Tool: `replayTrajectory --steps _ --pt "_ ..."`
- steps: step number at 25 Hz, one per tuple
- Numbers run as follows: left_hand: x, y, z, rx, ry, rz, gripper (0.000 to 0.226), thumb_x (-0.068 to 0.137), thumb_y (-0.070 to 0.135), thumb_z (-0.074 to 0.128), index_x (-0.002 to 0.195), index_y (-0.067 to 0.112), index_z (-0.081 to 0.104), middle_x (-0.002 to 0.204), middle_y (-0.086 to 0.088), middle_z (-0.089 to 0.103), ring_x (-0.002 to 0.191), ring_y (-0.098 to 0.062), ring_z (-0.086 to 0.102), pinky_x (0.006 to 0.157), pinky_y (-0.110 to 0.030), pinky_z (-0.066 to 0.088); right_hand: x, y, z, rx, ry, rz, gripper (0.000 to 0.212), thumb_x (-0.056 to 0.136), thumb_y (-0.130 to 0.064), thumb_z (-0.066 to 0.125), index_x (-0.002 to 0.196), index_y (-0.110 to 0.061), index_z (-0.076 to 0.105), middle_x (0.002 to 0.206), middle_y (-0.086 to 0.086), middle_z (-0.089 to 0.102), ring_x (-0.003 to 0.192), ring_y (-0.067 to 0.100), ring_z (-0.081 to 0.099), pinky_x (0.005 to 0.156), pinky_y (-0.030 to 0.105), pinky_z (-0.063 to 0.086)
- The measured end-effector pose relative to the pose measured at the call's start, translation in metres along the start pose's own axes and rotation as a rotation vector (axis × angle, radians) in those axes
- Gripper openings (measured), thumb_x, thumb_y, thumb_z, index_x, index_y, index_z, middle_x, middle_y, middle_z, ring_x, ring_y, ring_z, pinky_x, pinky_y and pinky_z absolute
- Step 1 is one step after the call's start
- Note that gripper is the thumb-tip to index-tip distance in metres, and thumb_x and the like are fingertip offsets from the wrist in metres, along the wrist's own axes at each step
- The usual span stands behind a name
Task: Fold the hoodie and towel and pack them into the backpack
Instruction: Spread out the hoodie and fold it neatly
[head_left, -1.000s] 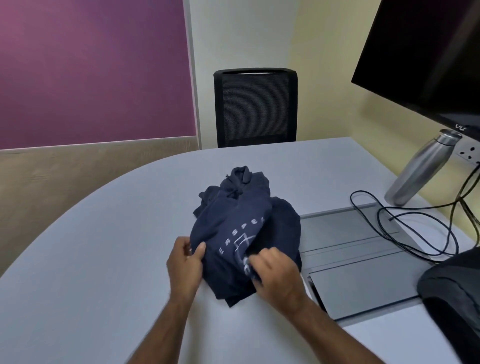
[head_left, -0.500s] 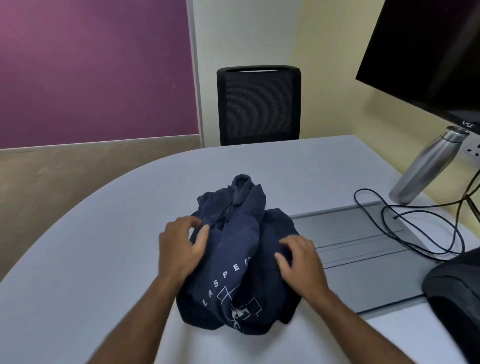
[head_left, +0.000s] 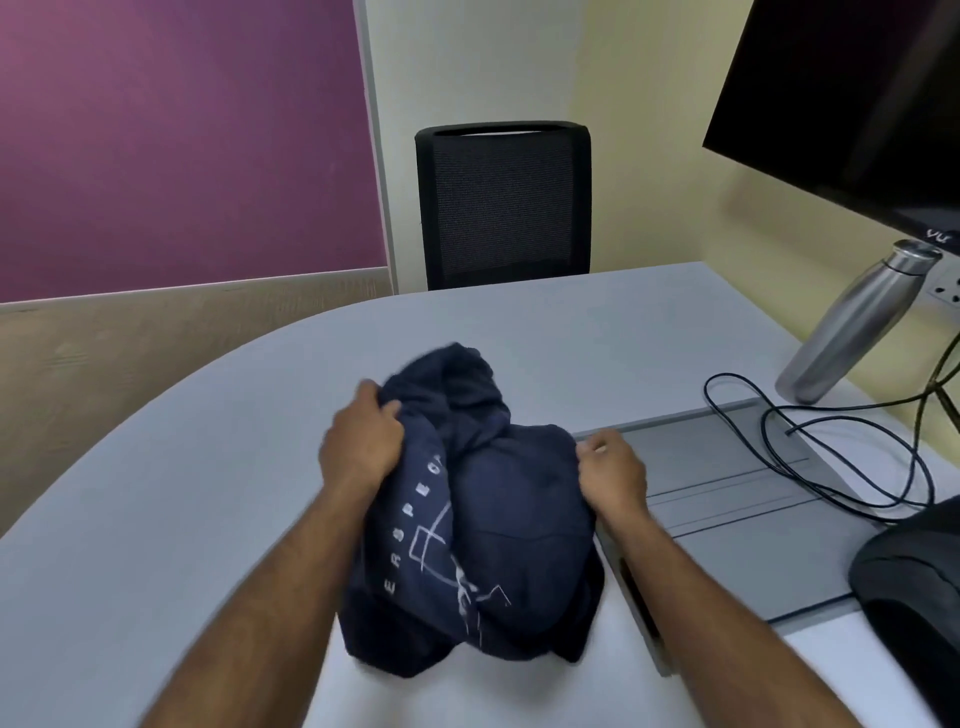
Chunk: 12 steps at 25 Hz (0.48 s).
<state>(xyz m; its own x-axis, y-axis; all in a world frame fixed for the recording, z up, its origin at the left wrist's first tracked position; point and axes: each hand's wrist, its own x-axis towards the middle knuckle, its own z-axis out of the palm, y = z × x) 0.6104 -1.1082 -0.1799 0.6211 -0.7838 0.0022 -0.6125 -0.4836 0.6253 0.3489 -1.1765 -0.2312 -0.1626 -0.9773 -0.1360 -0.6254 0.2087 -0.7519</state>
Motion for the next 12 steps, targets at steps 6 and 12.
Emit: replayTrajectory --steps 6,12 --pt "0.036 -0.029 -0.075 -0.414 0.349 -0.146 0.019 0.099 0.023 0.049 0.114 0.012 0.051 0.116 -0.017 0.062 0.104 -0.036 0.056 0.09 -0.041 0.042 0.036 -0.02 -0.039 0.507 0.131 0.104 0.015 0.089 -0.008 0.058 0.094 -0.019 0.069 0.089 0.005 0.067 0.072 0.018 0.058 0.059 0.024 0.044" --pt "0.029 -0.078 -0.115 -0.79 0.616 -0.085 0.024 0.092 0.006 0.053 0.109 0.016 0.039 0.11 -0.005 0.051 0.094 -0.018 0.053 0.079 -0.029 0.047 0.039 -0.003 -0.092 1.043 0.502 0.015 0.035 0.085 0.006 0.052 0.089 -0.028 0.062 0.074 -0.005 0.06 0.064 0.007 0.056 0.065 0.03 0.05"
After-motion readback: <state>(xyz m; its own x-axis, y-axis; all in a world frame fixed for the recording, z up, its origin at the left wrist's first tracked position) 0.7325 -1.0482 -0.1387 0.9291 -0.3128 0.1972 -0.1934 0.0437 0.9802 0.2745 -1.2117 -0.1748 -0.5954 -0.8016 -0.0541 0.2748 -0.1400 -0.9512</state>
